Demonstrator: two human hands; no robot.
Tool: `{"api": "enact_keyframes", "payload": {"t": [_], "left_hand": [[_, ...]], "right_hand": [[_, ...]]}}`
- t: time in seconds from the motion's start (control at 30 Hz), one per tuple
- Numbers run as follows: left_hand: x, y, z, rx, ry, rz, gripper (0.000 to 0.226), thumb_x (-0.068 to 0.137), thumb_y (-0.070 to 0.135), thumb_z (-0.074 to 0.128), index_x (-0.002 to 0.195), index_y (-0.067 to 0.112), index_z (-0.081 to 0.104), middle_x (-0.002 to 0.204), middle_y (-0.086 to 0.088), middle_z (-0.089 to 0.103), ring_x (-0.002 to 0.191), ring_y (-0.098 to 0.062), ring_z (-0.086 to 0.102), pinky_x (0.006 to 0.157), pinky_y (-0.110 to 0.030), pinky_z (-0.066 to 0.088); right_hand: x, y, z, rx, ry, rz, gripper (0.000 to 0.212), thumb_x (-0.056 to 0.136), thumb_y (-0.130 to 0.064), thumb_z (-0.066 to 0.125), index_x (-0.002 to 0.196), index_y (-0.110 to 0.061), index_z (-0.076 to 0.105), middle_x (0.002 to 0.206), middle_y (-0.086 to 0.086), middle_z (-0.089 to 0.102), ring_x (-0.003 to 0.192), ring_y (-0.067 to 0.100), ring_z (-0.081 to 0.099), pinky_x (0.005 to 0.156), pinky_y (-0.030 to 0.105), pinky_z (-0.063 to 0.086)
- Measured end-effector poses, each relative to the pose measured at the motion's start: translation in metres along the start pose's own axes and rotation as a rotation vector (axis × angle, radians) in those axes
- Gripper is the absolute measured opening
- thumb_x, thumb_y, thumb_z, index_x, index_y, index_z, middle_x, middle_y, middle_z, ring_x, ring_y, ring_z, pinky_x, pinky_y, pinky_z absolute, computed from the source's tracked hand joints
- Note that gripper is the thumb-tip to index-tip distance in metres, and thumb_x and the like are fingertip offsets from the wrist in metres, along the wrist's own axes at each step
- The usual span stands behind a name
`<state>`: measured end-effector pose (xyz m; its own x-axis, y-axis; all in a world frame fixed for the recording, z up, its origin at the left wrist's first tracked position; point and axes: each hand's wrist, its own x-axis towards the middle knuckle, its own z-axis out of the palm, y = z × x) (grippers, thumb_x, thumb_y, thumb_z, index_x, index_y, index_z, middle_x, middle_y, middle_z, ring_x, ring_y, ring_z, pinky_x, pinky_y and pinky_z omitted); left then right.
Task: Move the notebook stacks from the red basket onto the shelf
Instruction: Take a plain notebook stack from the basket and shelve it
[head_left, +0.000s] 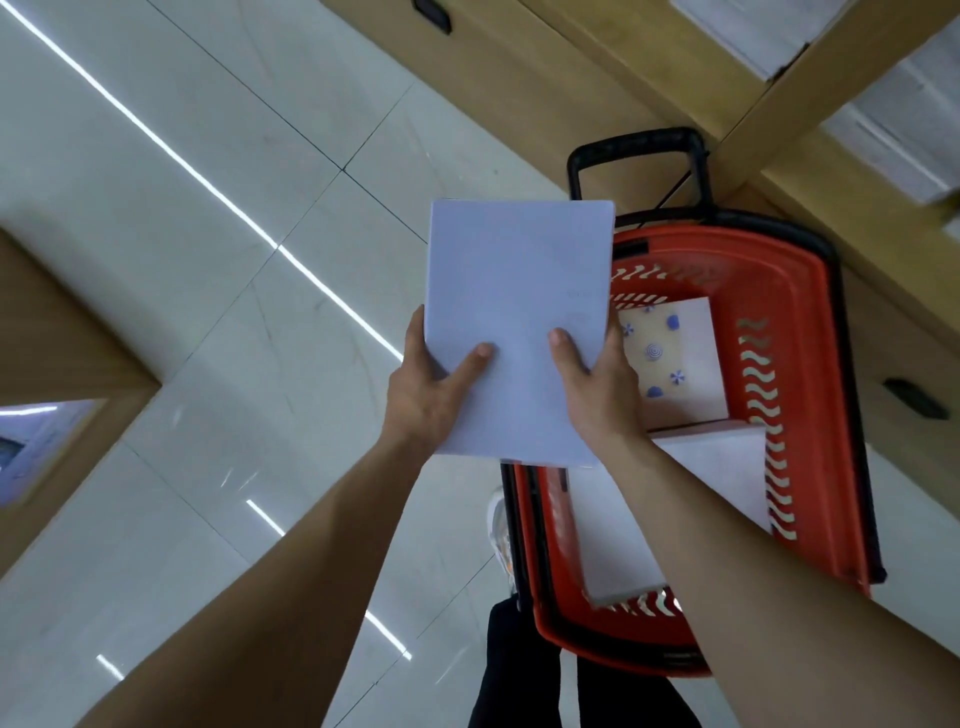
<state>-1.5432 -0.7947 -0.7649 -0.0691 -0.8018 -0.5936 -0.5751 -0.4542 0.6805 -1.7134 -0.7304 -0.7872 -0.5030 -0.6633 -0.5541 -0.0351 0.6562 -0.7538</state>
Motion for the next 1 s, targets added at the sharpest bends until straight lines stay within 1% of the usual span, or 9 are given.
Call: {"api": "enact_keyframes", "payload": {"t": [0.1, 0.23, 0.4, 0.47, 0.57, 0.67, 0.8, 0.93, 1.0], "left_hand": [[-0.011, 0.007, 0.002, 0.015, 0.045, -0.004, 0.066, 0.089, 0.047, 0.070, 0.145, 0.041, 0.037, 0.105, 0.036, 0.056, 0.090, 0.014, 0.056, 0.070, -0.008, 0.041], [-0.047, 0.023, -0.003, -0.002, 0.053, 0.010, 0.059, 0.090, 0.045, 0.071, 0.140, 0.042, 0.041, 0.104, 0.036, 0.058, 0.084, 0.019, 0.058, 0.063, -0.001, 0.041], [-0.118, 0.070, -0.019, -0.037, 0.053, 0.048, 0.052, 0.090, 0.045, 0.071, 0.134, 0.045, 0.044, 0.105, 0.036, 0.060, 0.086, 0.021, 0.059, 0.064, -0.003, 0.043], [-0.154, 0.096, -0.026, -0.053, 0.044, 0.062, 0.051, 0.090, 0.046, 0.071, 0.133, 0.045, 0.044, 0.106, 0.035, 0.061, 0.086, 0.017, 0.061, 0.064, -0.004, 0.043], [-0.208, 0.136, -0.031, -0.064, 0.034, 0.097, 0.053, 0.090, 0.049, 0.069, 0.135, 0.046, 0.043, 0.110, 0.030, 0.062, 0.093, 0.004, 0.064, 0.069, -0.014, 0.046], [-0.261, 0.177, -0.032, -0.060, -0.013, 0.157, 0.056, 0.089, 0.051, 0.069, 0.138, 0.046, 0.041, 0.116, 0.024, 0.063, 0.098, -0.007, 0.066, 0.071, -0.019, 0.048], [-0.323, 0.234, -0.025, -0.016, -0.096, 0.236, 0.066, 0.090, 0.047, 0.069, 0.147, 0.045, 0.036, 0.116, 0.022, 0.060, 0.098, -0.013, 0.063, 0.074, -0.021, 0.046], [-0.365, 0.280, -0.003, 0.042, -0.204, 0.361, 0.066, 0.090, 0.044, 0.070, 0.147, 0.043, 0.038, 0.107, 0.031, 0.058, 0.084, 0.013, 0.058, 0.064, -0.004, 0.043], [-0.380, 0.296, 0.015, 0.063, -0.281, 0.395, 0.064, 0.090, 0.043, 0.070, 0.145, 0.044, 0.039, 0.110, 0.029, 0.061, 0.090, 0.012, 0.061, 0.068, -0.006, 0.046]], "right_hand": [[-0.004, -0.004, -0.006, -0.012, 0.030, -0.031, 0.056, 0.092, -0.050, 0.065, 0.141, -0.030, 0.048, 0.123, -0.010, 0.066, 0.110, 0.013, 0.064, 0.097, 0.037, 0.052], [-0.031, -0.023, -0.034, -0.043, -0.011, -0.042, 0.055, 0.089, -0.045, 0.073, 0.138, -0.032, 0.052, 0.119, -0.017, 0.068, 0.105, 0.005, 0.065, 0.091, 0.028, 0.052], [-0.090, -0.065, -0.084, -0.062, -0.014, -0.085, 0.055, 0.090, -0.043, 0.073, 0.139, -0.034, 0.050, 0.115, -0.019, 0.066, 0.102, 0.001, 0.064, 0.087, 0.022, 0.050], [-0.121, -0.088, -0.111, -0.052, 0.001, -0.098, 0.050, 0.091, -0.040, 0.072, 0.136, -0.035, 0.051, 0.109, -0.024, 0.065, 0.095, -0.010, 0.062, 0.083, 0.014, 0.049], [-0.168, -0.119, -0.157, -0.052, 0.021, -0.116, 0.041, 0.093, -0.035, 0.072, 0.128, -0.035, 0.052, 0.101, -0.034, 0.059, 0.085, -0.026, 0.056, 0.069, -0.002, 0.041], [-0.217, -0.147, -0.208, -0.024, 0.056, -0.111, 0.044, 0.092, -0.043, 0.072, 0.131, -0.030, 0.056, 0.104, -0.027, 0.065, 0.088, -0.017, 0.061, 0.066, 0.001, 0.043], [-0.275, -0.169, -0.274, 0.041, 0.178, -0.077, 0.043, 0.090, -0.050, 0.070, 0.125, -0.028, 0.061, 0.110, -0.017, 0.071, 0.096, -0.002, 0.067, 0.075, 0.017, 0.051], [-0.316, -0.175, -0.331, 0.114, 0.327, -0.057, 0.040, 0.089, -0.049, 0.072, 0.124, -0.029, 0.064, 0.112, -0.015, 0.072, 0.101, 0.006, 0.068, 0.082, 0.024, 0.053], [-0.332, -0.173, -0.358, 0.142, 0.387, -0.052, 0.035, 0.090, -0.046, 0.072, 0.122, -0.035, 0.063, 0.109, -0.018, 0.070, 0.100, 0.005, 0.066, 0.080, 0.021, 0.051]]}}
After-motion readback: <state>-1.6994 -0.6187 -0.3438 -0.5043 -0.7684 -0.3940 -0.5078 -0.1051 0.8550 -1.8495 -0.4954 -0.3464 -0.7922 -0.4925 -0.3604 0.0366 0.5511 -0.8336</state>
